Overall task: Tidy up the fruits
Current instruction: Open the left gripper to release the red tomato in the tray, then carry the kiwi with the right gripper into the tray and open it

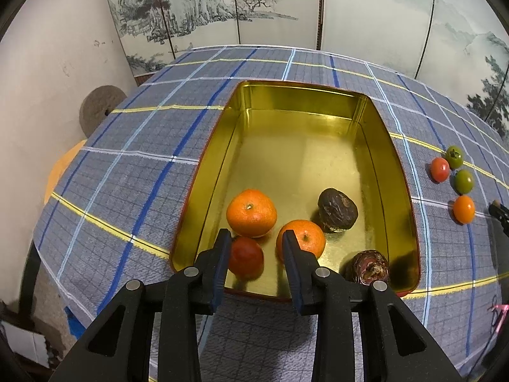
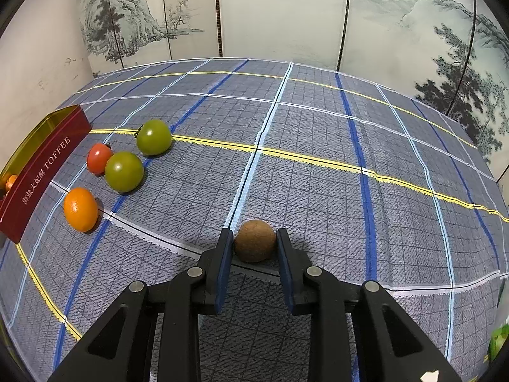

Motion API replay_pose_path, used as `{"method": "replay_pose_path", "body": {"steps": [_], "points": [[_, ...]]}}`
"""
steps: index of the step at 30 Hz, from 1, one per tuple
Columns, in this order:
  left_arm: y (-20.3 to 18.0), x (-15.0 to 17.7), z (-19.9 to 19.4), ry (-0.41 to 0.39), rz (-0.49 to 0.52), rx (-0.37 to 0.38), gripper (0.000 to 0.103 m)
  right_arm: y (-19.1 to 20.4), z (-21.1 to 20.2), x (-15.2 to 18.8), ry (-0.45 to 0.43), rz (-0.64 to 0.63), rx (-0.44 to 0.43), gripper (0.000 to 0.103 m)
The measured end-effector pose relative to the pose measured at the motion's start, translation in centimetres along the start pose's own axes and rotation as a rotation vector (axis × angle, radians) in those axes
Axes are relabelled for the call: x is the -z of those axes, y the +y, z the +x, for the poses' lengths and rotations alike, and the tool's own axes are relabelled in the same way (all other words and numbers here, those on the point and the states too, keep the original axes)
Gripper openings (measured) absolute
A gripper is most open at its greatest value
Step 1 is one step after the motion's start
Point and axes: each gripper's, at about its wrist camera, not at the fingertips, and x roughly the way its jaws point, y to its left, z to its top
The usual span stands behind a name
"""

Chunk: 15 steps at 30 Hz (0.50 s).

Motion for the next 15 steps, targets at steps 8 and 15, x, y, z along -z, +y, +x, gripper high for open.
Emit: {"method": "replay_pose_path", "body": {"steps": [8, 15], "points": [[0.1, 0.0, -1.1, -0.043, -0.002, -0.008, 0.054, 0.1, -0.2, -0.2, -0.003, 0.029, -0.009, 0.025], [-0.2, 0.1, -1.7, -0.060, -0.006, 0.005, 0.056, 1.7, -2.0, -1.1, -0.037, 0.009, -0.045, 0.025]]}}
